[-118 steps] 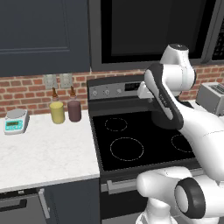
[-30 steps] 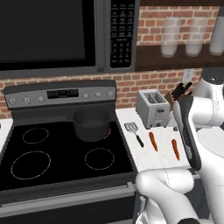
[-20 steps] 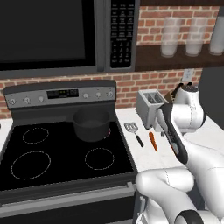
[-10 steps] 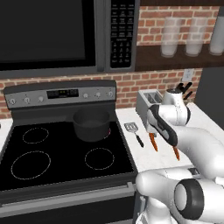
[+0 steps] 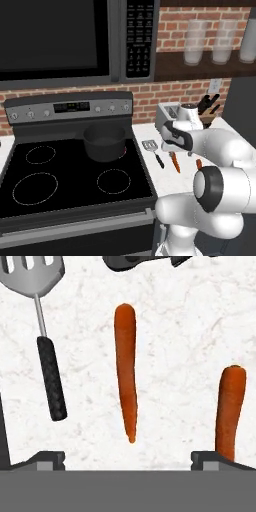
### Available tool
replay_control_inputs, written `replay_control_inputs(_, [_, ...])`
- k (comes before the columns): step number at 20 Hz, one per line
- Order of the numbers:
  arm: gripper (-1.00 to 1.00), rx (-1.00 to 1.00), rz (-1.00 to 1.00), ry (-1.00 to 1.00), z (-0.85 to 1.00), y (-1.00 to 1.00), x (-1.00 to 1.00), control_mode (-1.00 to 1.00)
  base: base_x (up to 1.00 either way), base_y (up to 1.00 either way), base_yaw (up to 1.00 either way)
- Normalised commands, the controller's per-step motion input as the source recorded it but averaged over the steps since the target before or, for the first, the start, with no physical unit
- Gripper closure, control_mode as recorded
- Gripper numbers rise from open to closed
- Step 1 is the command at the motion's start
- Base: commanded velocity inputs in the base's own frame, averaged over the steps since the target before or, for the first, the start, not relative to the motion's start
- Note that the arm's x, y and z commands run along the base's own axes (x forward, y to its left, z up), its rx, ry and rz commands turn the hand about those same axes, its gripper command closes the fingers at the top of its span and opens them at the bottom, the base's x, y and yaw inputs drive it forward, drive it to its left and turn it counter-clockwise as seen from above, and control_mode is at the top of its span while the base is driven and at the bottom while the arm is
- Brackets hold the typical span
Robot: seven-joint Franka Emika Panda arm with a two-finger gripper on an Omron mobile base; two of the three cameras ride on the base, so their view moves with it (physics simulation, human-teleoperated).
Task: Put the carrot and carrot in the pot. Retrieve the spatula and lightly stir the vegetables in the pot.
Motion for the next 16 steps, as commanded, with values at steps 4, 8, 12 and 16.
replay_control_inputs(4, [-1.0,0.0,0.0,0.01,-0.28,0.0,0.48,-1.0,0.0,0.0,0.0])
replay_control_inputs(8, [-1.0,0.0,0.0,0.0,-0.36,0.0,0.35,-1.0,0.0,0.0,0.0])
replay_control_inputs(12, [-1.0,0.0,0.0,0.0,-0.41,0.0,0.18,-1.0,0.0,0.0,0.0])
replay_control_inputs(16, [-1.0,0.0,0.0,0.0,-0.45,-0.01,0.13,-1.0,0.0,0.0,0.0])
